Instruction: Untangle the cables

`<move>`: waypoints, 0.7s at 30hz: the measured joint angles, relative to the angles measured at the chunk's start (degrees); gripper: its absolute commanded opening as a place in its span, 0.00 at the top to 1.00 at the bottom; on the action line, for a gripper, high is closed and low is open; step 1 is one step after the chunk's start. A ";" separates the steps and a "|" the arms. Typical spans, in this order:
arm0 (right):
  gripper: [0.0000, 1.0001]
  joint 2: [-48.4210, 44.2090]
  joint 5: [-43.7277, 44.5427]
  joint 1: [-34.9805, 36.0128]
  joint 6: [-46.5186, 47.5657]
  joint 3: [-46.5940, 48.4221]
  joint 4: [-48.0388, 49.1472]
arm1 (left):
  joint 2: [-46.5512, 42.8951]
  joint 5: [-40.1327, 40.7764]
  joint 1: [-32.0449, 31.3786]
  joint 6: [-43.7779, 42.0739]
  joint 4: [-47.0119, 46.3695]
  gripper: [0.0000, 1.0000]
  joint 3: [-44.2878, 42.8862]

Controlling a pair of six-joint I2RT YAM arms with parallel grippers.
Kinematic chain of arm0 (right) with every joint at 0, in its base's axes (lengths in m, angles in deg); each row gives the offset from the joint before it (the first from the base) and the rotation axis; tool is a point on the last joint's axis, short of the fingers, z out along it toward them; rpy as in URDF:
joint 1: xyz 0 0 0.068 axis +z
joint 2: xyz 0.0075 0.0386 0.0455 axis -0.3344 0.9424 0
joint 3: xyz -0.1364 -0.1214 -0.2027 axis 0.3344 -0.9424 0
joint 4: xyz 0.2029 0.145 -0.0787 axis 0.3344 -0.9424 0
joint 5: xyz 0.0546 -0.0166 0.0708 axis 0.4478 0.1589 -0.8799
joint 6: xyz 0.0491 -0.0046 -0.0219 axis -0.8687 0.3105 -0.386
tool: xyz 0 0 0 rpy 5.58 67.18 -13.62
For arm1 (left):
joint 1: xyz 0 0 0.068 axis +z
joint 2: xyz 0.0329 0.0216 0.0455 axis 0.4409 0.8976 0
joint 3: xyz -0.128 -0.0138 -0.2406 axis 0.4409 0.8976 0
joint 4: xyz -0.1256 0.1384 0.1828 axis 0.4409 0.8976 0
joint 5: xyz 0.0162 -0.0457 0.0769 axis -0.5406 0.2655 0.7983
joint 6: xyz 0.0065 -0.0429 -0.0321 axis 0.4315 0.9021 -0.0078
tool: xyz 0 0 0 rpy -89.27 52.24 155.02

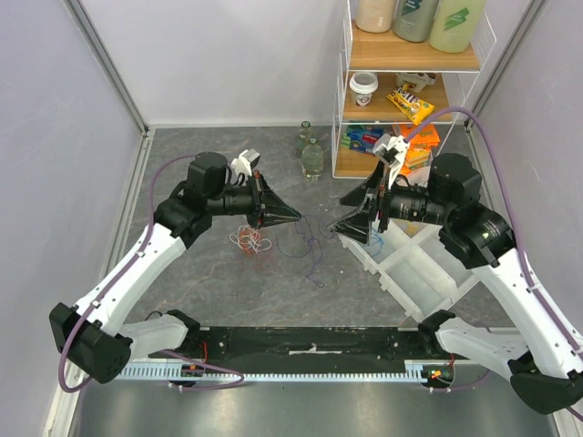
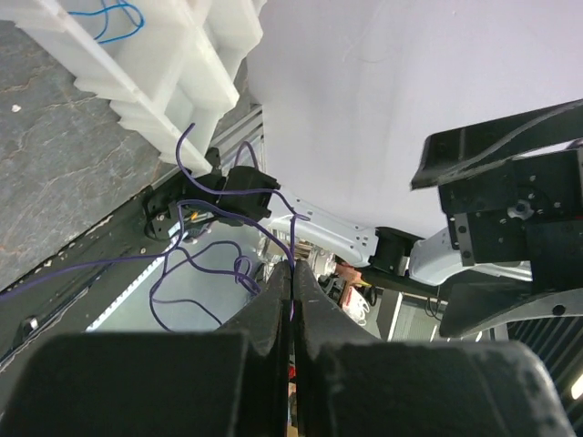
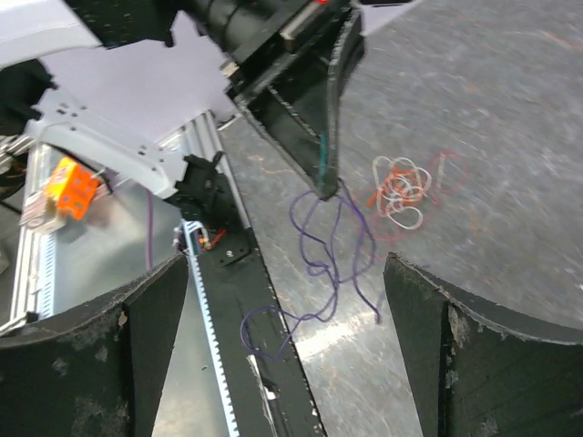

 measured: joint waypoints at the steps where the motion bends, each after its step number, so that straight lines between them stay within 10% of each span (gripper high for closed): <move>1: 0.06 -0.07 -1.11 0.28 -0.28 -0.31 1.01 | 0.26 0.00 -0.11 -0.02 -0.07 0.98 -0.55; 14: 0.18 4.17 6.78 11.54 0.39 -7.74 4.11 | 4.85 -1.18 -5.33 0.02 -2.29 0.98 -6.45; 21: 0.64 0.42 16.52 12.72 -1.77 -12.96 4.52 | 4.94 -1.11 -5.84 0.04 -2.97 0.98 -6.78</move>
